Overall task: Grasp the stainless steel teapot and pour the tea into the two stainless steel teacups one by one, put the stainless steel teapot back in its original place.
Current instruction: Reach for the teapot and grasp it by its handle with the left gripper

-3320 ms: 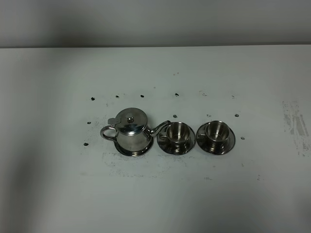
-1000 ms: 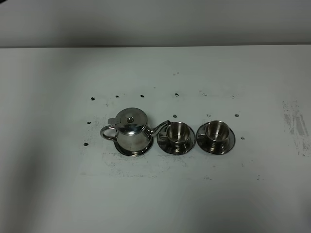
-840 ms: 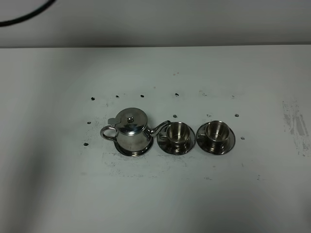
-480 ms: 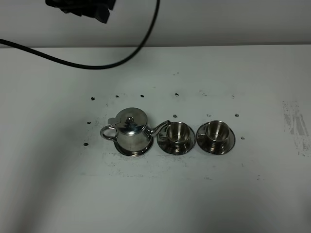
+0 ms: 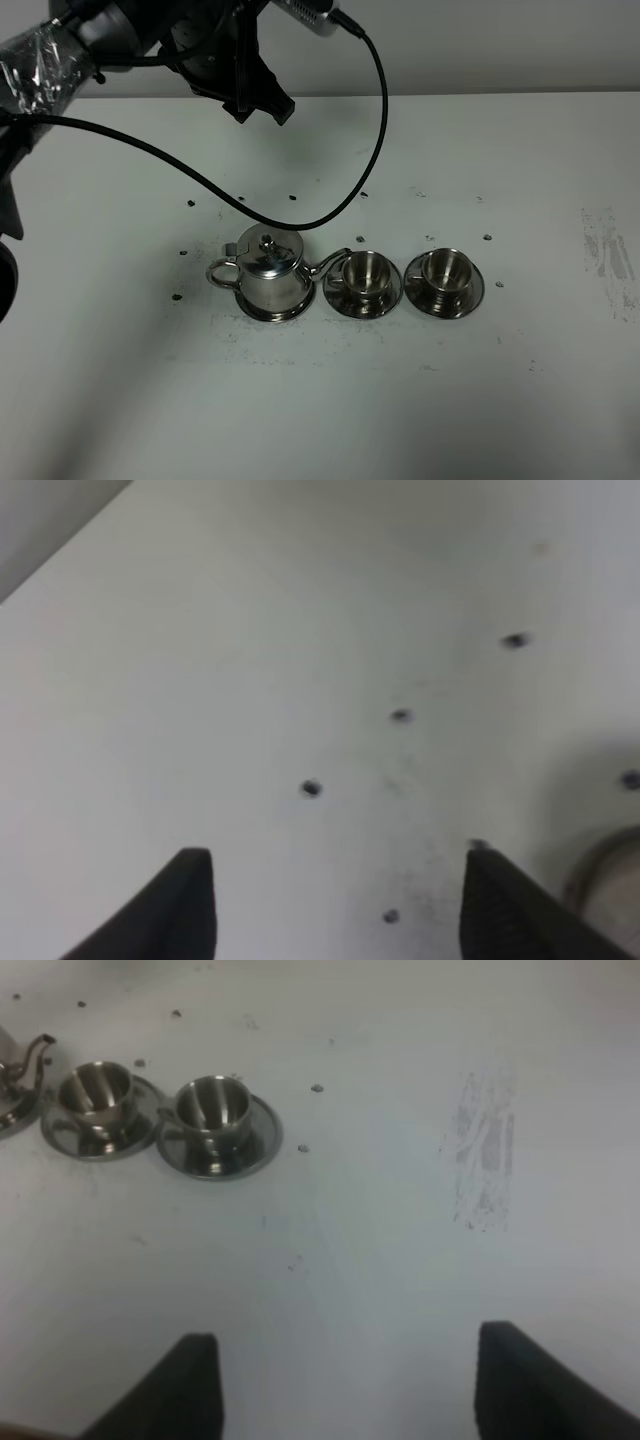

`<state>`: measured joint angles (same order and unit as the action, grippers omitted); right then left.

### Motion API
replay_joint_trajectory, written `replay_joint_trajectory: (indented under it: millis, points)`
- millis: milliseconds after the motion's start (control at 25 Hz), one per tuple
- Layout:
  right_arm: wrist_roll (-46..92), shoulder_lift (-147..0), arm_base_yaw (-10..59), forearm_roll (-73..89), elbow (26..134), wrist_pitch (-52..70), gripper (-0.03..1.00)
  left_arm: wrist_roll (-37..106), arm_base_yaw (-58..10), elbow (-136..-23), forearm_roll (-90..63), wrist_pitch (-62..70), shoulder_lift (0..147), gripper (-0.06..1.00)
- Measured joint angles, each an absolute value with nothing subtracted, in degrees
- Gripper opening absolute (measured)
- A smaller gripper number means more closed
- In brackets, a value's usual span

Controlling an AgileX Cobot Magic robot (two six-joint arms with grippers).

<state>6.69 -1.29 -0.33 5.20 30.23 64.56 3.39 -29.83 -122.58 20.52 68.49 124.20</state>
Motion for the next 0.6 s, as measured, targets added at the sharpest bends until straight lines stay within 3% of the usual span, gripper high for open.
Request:
replay_joint_trajectory:
  millis: [280, 440, 600]
  points:
    - [6.69, -1.29, -0.33, 5.25, 30.23, 64.56, 0.56, 1.36, -29.89, -120.47, 22.02, 68.49, 122.80, 0.41]
    - [6.69, -1.29, -0.33, 5.25, 30.23, 64.56, 0.55, 1.20, -29.84, -112.24, 22.07, 68.43, 118.38, 0.32]
    - [6.69, -1.29, -0.33, 5.25, 30.23, 64.56, 0.55, 0.00, -28.90, -101.45, 22.06, 65.57, 112.37, 0.31]
